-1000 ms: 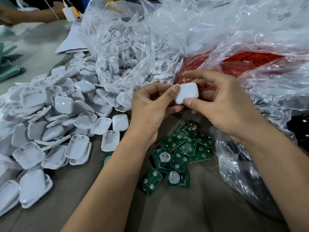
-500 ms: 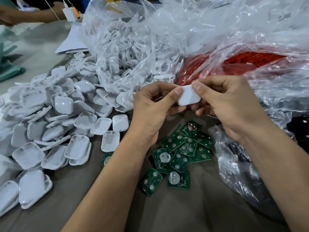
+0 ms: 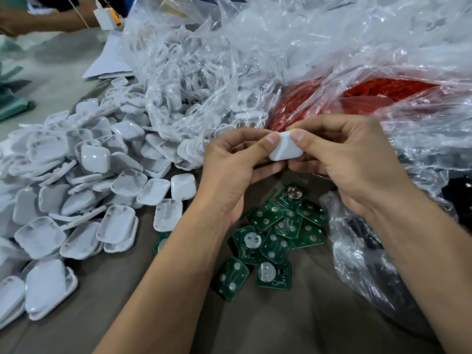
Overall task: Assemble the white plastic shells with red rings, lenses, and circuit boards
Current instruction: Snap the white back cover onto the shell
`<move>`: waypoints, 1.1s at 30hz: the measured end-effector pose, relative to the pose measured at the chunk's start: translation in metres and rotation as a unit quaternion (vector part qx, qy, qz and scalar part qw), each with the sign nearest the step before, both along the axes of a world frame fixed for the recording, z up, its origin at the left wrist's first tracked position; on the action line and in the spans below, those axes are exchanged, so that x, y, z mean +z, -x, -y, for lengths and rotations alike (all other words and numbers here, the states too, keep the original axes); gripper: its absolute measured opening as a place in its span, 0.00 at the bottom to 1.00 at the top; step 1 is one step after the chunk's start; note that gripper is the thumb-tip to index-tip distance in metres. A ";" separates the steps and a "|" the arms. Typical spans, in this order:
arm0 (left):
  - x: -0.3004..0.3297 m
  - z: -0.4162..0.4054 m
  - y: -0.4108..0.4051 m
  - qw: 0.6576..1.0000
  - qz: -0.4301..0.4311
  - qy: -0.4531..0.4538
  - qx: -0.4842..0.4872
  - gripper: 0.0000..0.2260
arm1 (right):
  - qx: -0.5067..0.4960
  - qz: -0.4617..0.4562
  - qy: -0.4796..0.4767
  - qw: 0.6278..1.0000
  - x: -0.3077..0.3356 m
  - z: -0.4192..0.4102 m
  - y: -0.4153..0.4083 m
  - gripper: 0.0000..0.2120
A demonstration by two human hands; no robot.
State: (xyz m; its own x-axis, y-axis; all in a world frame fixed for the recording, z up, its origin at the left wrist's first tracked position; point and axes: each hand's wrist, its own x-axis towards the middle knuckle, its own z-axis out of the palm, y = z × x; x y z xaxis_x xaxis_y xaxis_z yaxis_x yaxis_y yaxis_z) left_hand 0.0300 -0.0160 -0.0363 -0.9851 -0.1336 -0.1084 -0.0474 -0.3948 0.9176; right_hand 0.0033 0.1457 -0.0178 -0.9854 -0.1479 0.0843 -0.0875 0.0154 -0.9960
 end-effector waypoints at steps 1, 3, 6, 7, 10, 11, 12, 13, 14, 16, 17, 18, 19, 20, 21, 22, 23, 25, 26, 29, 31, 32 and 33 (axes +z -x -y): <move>0.000 0.000 0.000 1.000 -0.001 -0.003 0.001 0.03 | -0.002 0.001 0.001 1.000 0.000 0.000 0.000 0.06; 0.000 0.000 0.000 1.000 -0.007 -0.005 0.008 0.03 | -0.005 0.004 0.006 1.000 0.001 0.001 -0.001 0.06; -0.001 -0.001 0.000 1.000 -0.025 0.004 0.010 0.02 | -0.006 0.013 0.019 1.000 0.001 0.001 -0.001 0.05; -0.001 -0.001 0.000 1.000 -0.028 0.006 0.011 0.02 | -0.006 0.015 0.022 1.000 0.002 0.001 -0.001 0.05; -0.001 -0.001 0.000 0.999 -0.033 0.012 0.013 0.03 | -0.009 0.017 0.032 0.999 0.002 0.002 -0.002 0.06; -0.001 -0.002 0.000 0.999 -0.034 0.013 0.014 0.03 | -0.010 0.018 0.034 0.999 0.002 0.002 -0.002 0.06; -0.001 -0.002 0.000 0.999 -0.034 0.016 0.018 0.03 | -0.010 0.020 0.036 0.999 0.002 0.002 -0.001 0.05; -0.001 -0.003 0.000 0.999 -0.036 0.022 0.021 0.03 | -0.010 0.021 0.037 0.999 0.002 0.002 -0.001 0.05; -0.002 -0.003 0.000 0.998 -0.040 0.032 0.027 0.03 | -0.009 0.022 0.039 0.999 0.002 0.002 -0.001 0.05; -0.003 -0.004 0.000 0.996 -0.054 0.056 0.039 0.04 | -0.013 0.021 0.042 0.999 0.001 0.003 -0.001 0.06; -0.004 -0.005 0.000 0.995 -0.059 0.065 0.043 0.04 | -0.017 0.018 0.043 0.999 0.001 0.003 -0.001 0.07; -0.004 -0.005 0.001 0.994 -0.063 0.073 0.046 0.03 | -0.023 0.013 0.040 0.999 0.000 0.004 -0.001 0.08; -0.005 -0.005 0.001 0.994 -0.067 0.078 0.048 0.03 | -0.029 0.007 0.036 0.999 -0.001 0.004 -0.001 0.08; -0.005 -0.006 0.001 0.993 -0.069 0.081 0.051 0.02 | -0.036 0.002 0.029 0.999 -0.002 0.005 -0.001 0.08; -0.005 -0.007 0.001 0.993 -0.068 0.080 0.055 0.02 | -0.043 -0.001 0.022 0.999 -0.003 0.006 -0.001 0.09; -0.005 -0.008 0.002 0.993 -0.065 0.075 0.059 0.01 | -0.048 -0.002 0.017 0.999 -0.003 0.006 -0.001 0.08; -0.005 -0.009 0.002 0.994 -0.061 0.067 0.064 0.01 | -0.053 0.000 0.013 0.999 -0.004 0.006 -0.001 0.08; -0.006 -0.010 0.003 0.995 -0.050 0.054 0.074 0.03 | -0.051 0.007 0.006 0.999 -0.005 0.006 0.000 0.06; -0.006 -0.010 0.003 0.995 -0.046 0.049 0.079 0.04 | -0.040 0.011 0.002 0.999 -0.006 0.005 0.000 0.05; -0.006 -0.009 0.004 0.995 -0.027 0.036 0.091 0.05 | 0.008 0.013 -0.024 1.000 -0.005 0.001 0.001 0.06; -0.004 -0.006 0.004 0.996 -0.014 0.043 0.072 0.07 | 0.016 0.022 -0.027 0.999 -0.005 0.001 0.002 0.08; -0.003 -0.005 0.004 0.997 -0.012 0.052 0.053 0.08 | 0.016 0.027 -0.023 0.999 -0.005 0.000 0.002 0.07; -0.002 -0.004 0.003 0.998 -0.013 0.061 0.029 0.08 | 0.016 0.032 -0.018 0.999 -0.005 -0.001 0.003 0.07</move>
State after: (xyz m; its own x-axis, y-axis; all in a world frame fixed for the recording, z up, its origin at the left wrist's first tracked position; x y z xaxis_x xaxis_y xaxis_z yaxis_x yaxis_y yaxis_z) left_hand 0.0266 -0.0120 -0.0383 -0.9776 -0.2009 -0.0629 -0.0038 -0.2816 0.9595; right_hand 0.0004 0.1465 -0.0230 -0.9833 -0.1812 0.0153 -0.0245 0.0486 -0.9985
